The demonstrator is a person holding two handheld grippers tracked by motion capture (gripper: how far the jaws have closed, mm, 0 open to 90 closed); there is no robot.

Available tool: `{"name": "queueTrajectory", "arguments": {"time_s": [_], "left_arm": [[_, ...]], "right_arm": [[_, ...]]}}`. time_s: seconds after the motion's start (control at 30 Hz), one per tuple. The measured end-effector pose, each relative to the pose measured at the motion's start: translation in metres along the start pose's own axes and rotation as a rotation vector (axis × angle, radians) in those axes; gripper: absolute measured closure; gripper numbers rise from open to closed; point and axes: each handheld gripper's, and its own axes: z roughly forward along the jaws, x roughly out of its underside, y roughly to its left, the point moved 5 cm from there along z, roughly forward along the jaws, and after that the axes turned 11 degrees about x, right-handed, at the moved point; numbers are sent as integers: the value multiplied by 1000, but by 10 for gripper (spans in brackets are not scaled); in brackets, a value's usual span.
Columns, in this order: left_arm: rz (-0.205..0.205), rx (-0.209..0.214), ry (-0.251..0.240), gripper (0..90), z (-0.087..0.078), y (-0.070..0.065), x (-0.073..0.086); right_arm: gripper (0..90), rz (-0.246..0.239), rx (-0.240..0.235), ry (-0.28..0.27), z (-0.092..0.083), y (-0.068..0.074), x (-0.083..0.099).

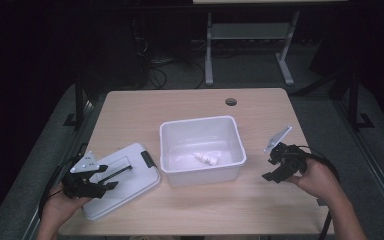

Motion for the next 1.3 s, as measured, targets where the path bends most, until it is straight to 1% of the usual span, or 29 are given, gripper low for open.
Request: {"name": "queueTrajectory", "arguments": {"time_s": [0.13, 0.27, 0.4, 0.5, 0.57, 0.67, 0.73, 0.77, 0.83, 0.93, 0.97, 1.03, 1.1, 1.17, 1.23, 1.3], "left_arm": [[-8, 14, -5, 306, 1, 0, -1], [3, 17, -5, 304, 1, -1, -4], [4, 22, 4, 305, 0, 0, -6], [7, 22, 17, 306, -1, 0, -6], [6, 20, 35, 307, 0, 1, -5], [11, 15, 59, 311, 2, 1, -4], [6, 22, 64, 314, 5, 2, -4], [4, 25, 65, 317, 6, 2, -5], [8, 27, 72, 337, 8, 3, -5], [16, 17, 89, 374, 10, 4, -8], [22, 7, 98, 398, 11, 5, -9], [31, 5, 123, 444, 13, 6, -11], [35, -9, 143, 474, 15, 8, -13], [41, -10, 157, 529, 16, 9, -14], [38, -15, 172, 552, 17, 11, -14], [33, -6, 193, 595, 19, 13, -13]], "right_arm": [[361, 2, -8, -6, 7, 5, 5], [356, 2, -11, -6, 13, 8, 8], [352, 6, -12, -13, 18, 12, 9], [352, 2, -19, -22, 22, 15, 10], [352, 2, -19, -26, 24, 17, 11], [350, 0, -12, -15, 27, 18, 13], [355, 6, -20, -32, 28, 19, 14], [355, 13, -20, -31, 28, 20, 15], [355, 15, -20, -33, 29, 20, 17], [358, 20, -12, -37, 30, 21, 20], [357, 21, -7, -32, 29, 21, 22], [356, 21, -2, -38, 28, 21, 23], [355, 20, 2, -43, 27, 21, 23], [355, 25, 3, -43, 26, 22, 24], [352, 25, 6, -43, 26, 23, 25], [350, 20, 9, -38, 26, 25, 26]]}}
